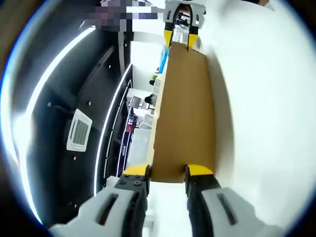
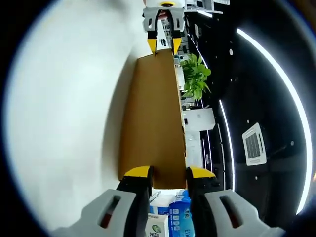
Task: Operate the shoe box by opening the lid, removing the specified soft item, and placing it in the target area until the item is outside and the box remains undamaged.
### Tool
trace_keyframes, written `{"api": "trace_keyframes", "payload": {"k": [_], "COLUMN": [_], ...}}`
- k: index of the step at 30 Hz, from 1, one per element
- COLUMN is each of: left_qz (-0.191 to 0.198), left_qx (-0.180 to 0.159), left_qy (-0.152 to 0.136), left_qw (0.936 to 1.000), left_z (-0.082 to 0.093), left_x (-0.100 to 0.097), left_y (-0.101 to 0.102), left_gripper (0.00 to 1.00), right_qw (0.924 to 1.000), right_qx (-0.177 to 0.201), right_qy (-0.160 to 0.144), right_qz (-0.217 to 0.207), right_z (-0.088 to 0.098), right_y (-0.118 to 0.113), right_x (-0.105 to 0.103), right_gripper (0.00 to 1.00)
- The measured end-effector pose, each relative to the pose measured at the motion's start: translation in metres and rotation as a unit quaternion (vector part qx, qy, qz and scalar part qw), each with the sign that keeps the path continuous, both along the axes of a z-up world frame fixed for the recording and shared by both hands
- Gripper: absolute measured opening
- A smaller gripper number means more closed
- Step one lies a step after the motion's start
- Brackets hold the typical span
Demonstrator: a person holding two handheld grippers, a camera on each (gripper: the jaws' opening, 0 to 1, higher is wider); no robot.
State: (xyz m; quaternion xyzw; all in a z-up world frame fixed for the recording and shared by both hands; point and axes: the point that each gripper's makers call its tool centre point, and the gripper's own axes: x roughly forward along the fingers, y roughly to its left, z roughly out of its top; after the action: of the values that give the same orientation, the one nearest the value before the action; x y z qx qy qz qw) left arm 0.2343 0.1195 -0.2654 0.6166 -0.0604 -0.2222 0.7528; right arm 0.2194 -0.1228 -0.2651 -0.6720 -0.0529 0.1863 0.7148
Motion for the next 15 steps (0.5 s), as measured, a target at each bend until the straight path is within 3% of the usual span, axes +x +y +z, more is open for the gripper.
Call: {"api": "trace_keyframes", "payload": {"k": [15], "left_qz": [0.000], "left_qx": [-0.018], "left_qy": [0.007], "left_qw": [0.9998], "left_z": [-0.0008], "left_x": [0.0000], "left_y": [0.0002], "left_gripper": [0.28], "right_qw": [0.9999], "right_qx": [0.014], "right_qy": [0.006], "right_qz": [-0.002], "right_z": [-0.0026], "right_y": [0.0000], "right_x": [-0.0012], "right_gripper": [0.27]}}
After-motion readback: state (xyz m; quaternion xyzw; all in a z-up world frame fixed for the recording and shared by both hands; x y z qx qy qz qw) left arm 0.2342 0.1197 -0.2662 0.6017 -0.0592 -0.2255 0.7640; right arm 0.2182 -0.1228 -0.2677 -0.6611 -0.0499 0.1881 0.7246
